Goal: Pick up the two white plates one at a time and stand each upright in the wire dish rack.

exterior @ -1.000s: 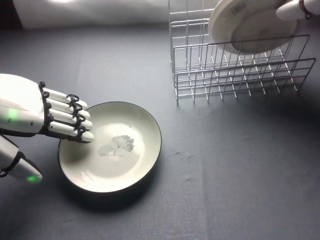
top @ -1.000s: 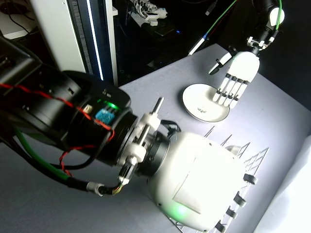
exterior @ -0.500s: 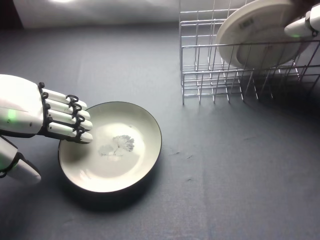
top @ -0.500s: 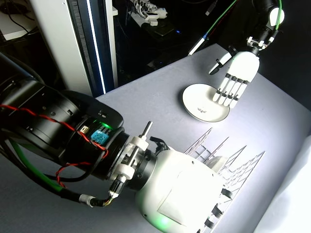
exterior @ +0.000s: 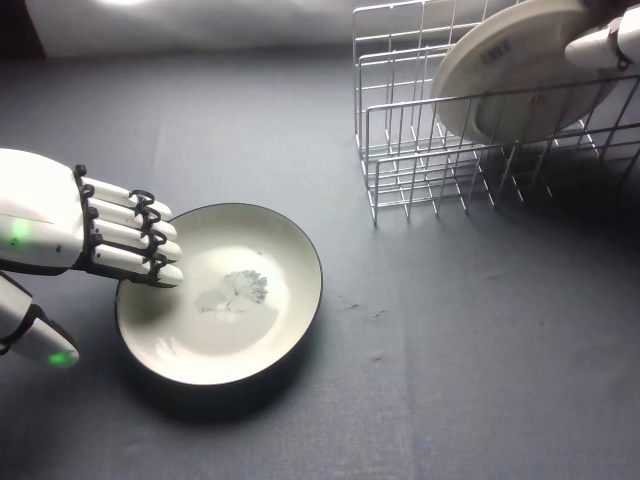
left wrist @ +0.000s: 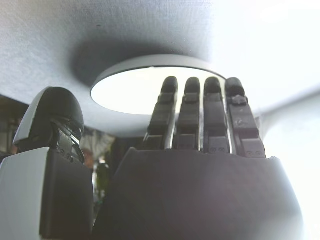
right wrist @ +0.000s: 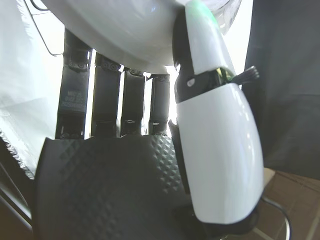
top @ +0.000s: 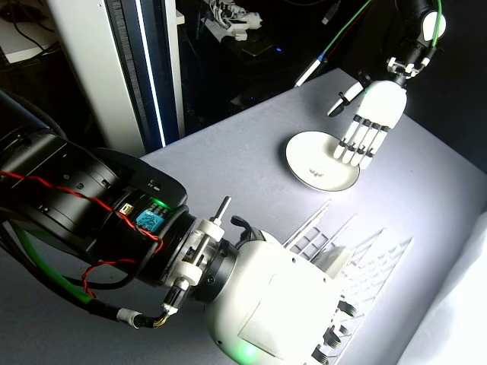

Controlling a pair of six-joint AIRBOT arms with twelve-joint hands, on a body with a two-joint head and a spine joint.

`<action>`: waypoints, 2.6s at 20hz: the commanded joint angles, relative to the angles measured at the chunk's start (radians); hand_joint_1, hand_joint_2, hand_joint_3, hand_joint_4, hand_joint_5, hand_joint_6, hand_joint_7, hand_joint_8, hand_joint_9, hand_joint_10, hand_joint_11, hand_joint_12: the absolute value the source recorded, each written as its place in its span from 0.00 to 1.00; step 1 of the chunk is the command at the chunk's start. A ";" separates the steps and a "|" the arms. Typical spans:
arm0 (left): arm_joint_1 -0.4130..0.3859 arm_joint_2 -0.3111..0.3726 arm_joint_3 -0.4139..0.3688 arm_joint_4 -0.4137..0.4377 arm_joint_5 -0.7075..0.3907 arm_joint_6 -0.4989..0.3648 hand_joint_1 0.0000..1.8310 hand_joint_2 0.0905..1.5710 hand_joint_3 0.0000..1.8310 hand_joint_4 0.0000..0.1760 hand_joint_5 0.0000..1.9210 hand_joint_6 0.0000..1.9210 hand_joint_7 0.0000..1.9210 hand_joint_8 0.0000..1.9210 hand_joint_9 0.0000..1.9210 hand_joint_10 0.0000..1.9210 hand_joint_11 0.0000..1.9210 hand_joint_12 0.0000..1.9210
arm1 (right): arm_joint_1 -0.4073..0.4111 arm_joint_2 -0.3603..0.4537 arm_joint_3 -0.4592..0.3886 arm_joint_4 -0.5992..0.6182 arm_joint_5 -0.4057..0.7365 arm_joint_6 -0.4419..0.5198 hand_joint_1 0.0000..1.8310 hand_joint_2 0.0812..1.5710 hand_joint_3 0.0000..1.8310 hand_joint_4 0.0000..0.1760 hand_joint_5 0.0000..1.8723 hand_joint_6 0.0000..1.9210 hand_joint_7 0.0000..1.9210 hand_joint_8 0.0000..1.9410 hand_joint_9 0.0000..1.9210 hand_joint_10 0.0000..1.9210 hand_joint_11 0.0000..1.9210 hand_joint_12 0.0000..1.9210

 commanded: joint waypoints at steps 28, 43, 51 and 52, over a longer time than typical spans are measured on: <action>0.107 -0.014 0.008 -0.052 -0.024 -0.010 0.00 0.75 0.00 0.00 0.04 0.01 0.02 0.01 0.01 0.00 0.02 0.01 | 0.051 0.083 -0.382 -0.799 0.368 0.042 0.73 0.55 0.01 0.00 0.00 0.00 0.00 0.00 0.00 0.00 0.00 0.00; 0.267 -0.055 0.024 -0.091 -0.053 -0.074 0.00 0.76 0.00 0.00 0.04 0.00 0.02 0.00 0.02 0.00 0.02 0.02 | -0.070 0.042 -0.399 -0.885 0.313 0.032 0.74 0.62 0.01 0.00 0.00 0.00 0.00 0.00 0.00 0.00 0.00 0.00; 0.299 -0.064 0.031 -0.094 -0.056 -0.096 0.00 0.75 0.00 0.00 0.03 0.00 0.01 0.00 0.00 0.00 0.00 0.01 | -0.084 -0.146 -0.279 -0.885 0.264 0.015 0.73 0.61 0.00 0.00 0.00 0.00 0.00 0.00 0.00 0.00 0.01 0.01; 0.299 -0.065 0.032 -0.094 -0.056 -0.097 0.00 0.76 0.00 0.00 0.04 0.00 0.02 0.00 0.01 0.00 0.01 0.02 | -0.084 -0.167 -0.264 -0.885 0.261 0.014 0.73 0.61 0.00 0.00 0.00 0.00 0.00 0.00 0.00 0.00 0.01 0.01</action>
